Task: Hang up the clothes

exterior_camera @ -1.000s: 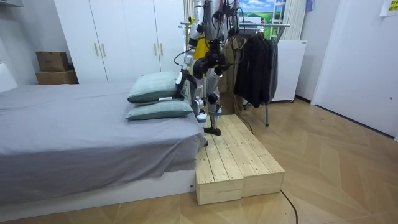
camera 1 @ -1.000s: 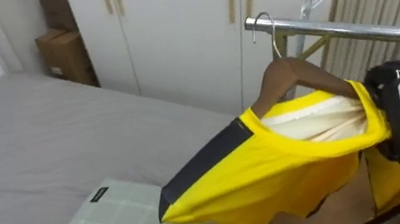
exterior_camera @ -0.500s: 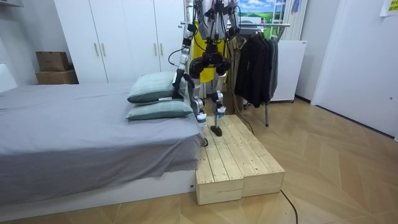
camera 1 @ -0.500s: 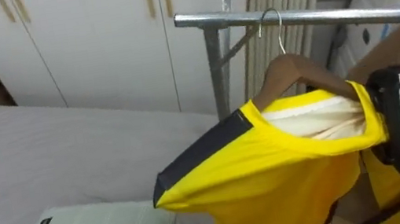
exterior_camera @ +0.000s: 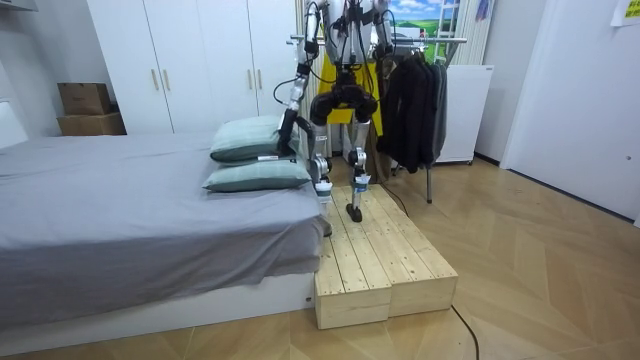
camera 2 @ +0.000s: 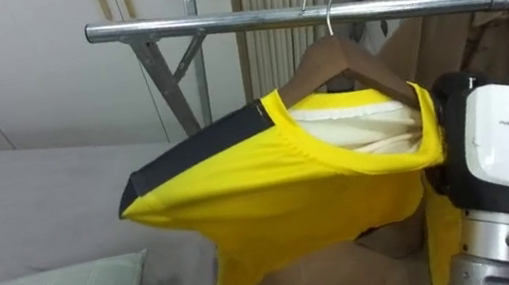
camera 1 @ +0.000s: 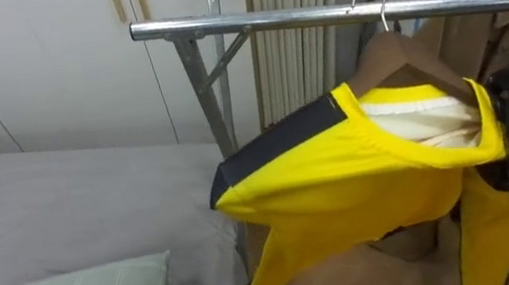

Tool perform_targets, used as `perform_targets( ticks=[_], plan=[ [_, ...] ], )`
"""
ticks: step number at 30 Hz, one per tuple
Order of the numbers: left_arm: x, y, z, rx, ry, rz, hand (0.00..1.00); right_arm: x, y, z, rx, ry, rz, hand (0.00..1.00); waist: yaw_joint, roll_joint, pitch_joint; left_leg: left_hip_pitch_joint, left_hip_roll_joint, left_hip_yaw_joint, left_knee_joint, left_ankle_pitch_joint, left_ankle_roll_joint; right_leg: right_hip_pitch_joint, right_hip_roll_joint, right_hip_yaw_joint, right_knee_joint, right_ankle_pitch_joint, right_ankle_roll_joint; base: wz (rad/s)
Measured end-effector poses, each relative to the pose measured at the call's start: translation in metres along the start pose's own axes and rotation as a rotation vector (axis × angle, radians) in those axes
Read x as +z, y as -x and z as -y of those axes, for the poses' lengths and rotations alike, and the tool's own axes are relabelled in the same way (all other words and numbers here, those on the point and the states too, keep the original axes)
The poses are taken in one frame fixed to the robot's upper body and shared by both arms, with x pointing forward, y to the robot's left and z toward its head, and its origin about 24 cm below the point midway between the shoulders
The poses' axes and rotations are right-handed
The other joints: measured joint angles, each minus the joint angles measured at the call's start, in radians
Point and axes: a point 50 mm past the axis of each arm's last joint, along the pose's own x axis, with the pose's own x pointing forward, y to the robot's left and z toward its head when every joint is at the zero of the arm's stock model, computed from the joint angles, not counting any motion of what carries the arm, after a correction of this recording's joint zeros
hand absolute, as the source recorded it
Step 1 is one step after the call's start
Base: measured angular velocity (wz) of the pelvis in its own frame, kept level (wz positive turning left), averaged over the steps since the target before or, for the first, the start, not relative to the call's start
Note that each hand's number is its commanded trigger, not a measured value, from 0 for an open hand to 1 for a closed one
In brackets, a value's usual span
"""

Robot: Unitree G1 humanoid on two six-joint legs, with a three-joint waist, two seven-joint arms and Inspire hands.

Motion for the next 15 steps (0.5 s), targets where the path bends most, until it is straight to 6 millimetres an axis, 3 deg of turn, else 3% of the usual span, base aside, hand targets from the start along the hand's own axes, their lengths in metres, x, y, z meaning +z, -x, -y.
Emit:
perform_targets(
  ticks=[3, 9, 15],
  plan=[
    [0.0025, 0.0011, -0.0045, 0.029, -0.026, 0.01, 0.0, -0.0037, -0.0022, 0.0024, -0.01, 0.012, -0.001, 1.0, -0.001, -0.014, -0.0023, -0.014, 0.003, -0.012, 0.015, 0.0, 0.0, -0.001, 0.0, -0.006, -0.005, 0.004, 0.004, 0.07],
    [0.004, 0.0021, -0.0053, 0.042, -0.037, 0.025, 0.0, -0.0072, -0.0037, 0.0042, -0.017, 0.017, -0.016, 1.0, 0.0, -0.022, -0.0058, -0.026, -0.003, -0.012, 0.004, 0.002, -0.004, -0.014, 0.0, 0.001, -0.019, 0.025, 0.018, -0.01],
    [0.0033, 0.002, -0.0045, 0.039, -0.034, 0.027, 0.0, -0.0089, -0.0064, 0.0079, -0.038, 0.019, -0.013, 1.0, 0.004, -0.023, -0.0139, -0.022, -0.008, -0.008, -0.022, 0.01, -0.005, -0.01, 0.003, -0.003, -0.043, 0.057, 0.005, -0.01]
  ],
)
